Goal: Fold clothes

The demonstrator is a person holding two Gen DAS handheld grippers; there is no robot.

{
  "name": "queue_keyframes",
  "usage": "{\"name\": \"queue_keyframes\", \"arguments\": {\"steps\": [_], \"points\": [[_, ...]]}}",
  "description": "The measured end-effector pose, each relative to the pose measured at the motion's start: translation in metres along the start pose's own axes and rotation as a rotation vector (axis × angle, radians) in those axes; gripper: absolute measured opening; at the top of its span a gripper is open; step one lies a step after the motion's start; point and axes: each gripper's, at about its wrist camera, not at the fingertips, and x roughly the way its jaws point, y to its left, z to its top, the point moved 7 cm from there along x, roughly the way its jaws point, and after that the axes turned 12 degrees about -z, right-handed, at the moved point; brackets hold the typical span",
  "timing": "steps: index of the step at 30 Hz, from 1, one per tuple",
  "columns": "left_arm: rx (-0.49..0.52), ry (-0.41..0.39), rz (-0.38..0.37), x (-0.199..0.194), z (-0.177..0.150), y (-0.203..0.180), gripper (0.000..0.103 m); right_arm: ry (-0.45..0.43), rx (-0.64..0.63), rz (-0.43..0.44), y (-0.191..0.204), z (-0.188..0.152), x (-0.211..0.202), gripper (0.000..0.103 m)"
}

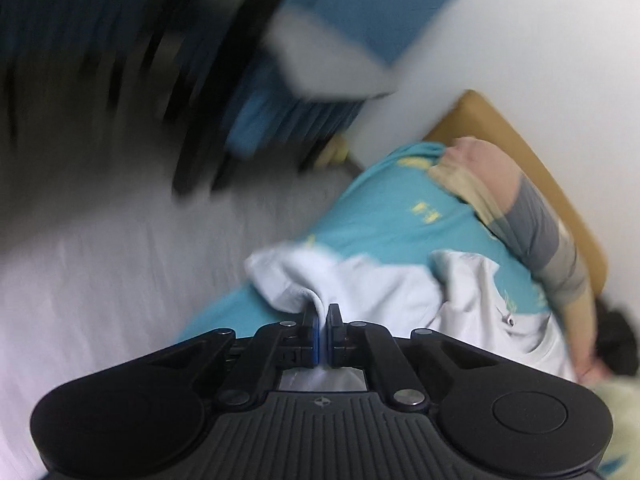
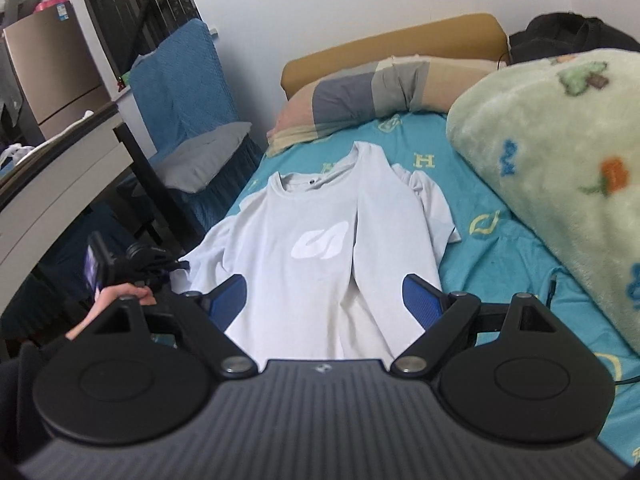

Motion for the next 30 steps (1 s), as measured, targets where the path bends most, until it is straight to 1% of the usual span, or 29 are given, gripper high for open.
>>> {"name": "queue_keyframes", "arguments": {"steps": [1,4,5,6,8,9,11,12,13,14,15,16,17,18,19,21,22,26,27,29,30], "points": [[0.116,-0.009,0.009,-0.001,0.003,-0.022,0.004,-0.011,0.000,0.001,-0.002,0.002,-0.004,0.086],[0.414,-0.012,-0.035,-0.002,-0.009,-0.092,0.004,-0.045,0.013,-0.004,-0.008,0.007,-0.010,0.086],[0.496,-0.003,-0.058,0.001,-0.019,-0.114,0.004,-0.051,0.020,-0.010,-0.010,0.008,-0.010,0.086],[0.566,0.012,-0.090,0.004,-0.033,-0.134,0.004,-0.057,0.026,-0.016,-0.013,0.009,-0.009,0.086],[0.635,0.057,-0.156,0.012,-0.065,-0.163,0.004,-0.059,0.036,-0.023,-0.016,0.008,-0.006,0.086],[0.652,0.089,-0.183,0.017,-0.081,-0.173,0.004,-0.058,0.039,-0.025,-0.017,0.007,-0.003,0.086],[0.671,0.148,-0.206,0.025,-0.108,-0.179,0.005,-0.048,0.044,-0.027,-0.019,0.004,0.002,0.086],[0.679,0.178,-0.216,0.028,-0.121,-0.182,0.008,-0.037,0.046,-0.027,-0.019,0.001,0.005,0.086],[0.672,0.189,-0.224,0.028,-0.127,-0.180,0.015,-0.025,0.054,-0.025,-0.020,-0.001,0.007,0.086],[0.661,0.196,-0.232,0.026,-0.132,-0.176,0.018,-0.013,0.062,-0.023,-0.020,-0.003,0.009,0.086],[0.648,0.194,-0.237,0.022,-0.132,-0.170,0.026,-0.005,0.066,-0.022,-0.021,-0.004,0.010,0.086],[0.637,0.186,-0.240,0.017,-0.131,-0.164,0.038,0.002,0.070,-0.022,-0.021,-0.005,0.011,0.086],[0.643,0.171,-0.249,0.009,-0.128,-0.159,0.044,0.001,0.069,-0.023,-0.022,-0.006,0.010,0.086],[0.652,0.156,-0.260,0.001,-0.125,-0.153,0.053,-0.001,0.068,-0.024,-0.023,-0.006,0.010,0.086],[0.685,0.137,-0.262,-0.007,-0.122,-0.149,0.062,-0.003,0.067,-0.026,-0.023,-0.007,0.009,0.086],[0.772,0.100,-0.254,-0.019,-0.118,-0.146,0.072,-0.002,0.077,-0.031,-0.025,-0.007,0.010,0.086],[0.810,0.087,-0.251,-0.022,-0.115,-0.146,0.074,-0.001,0.077,-0.031,-0.025,-0.007,0.010,0.086],[0.832,0.106,-0.220,-0.009,-0.113,-0.153,0.074,0.004,0.064,-0.034,-0.022,-0.009,0.013,0.086],[0.839,0.115,-0.202,0.000,-0.113,-0.152,0.074,0.005,0.057,-0.035,-0.021,-0.010,0.014,0.086],[0.860,0.139,-0.192,0.014,-0.118,-0.151,0.071,0.009,0.046,-0.038,-0.020,-0.011,0.016,0.086],[0.873,0.146,-0.196,0.019,-0.121,-0.151,0.064,0.014,0.046,-0.040,-0.021,-0.012,0.017,0.086]]}}
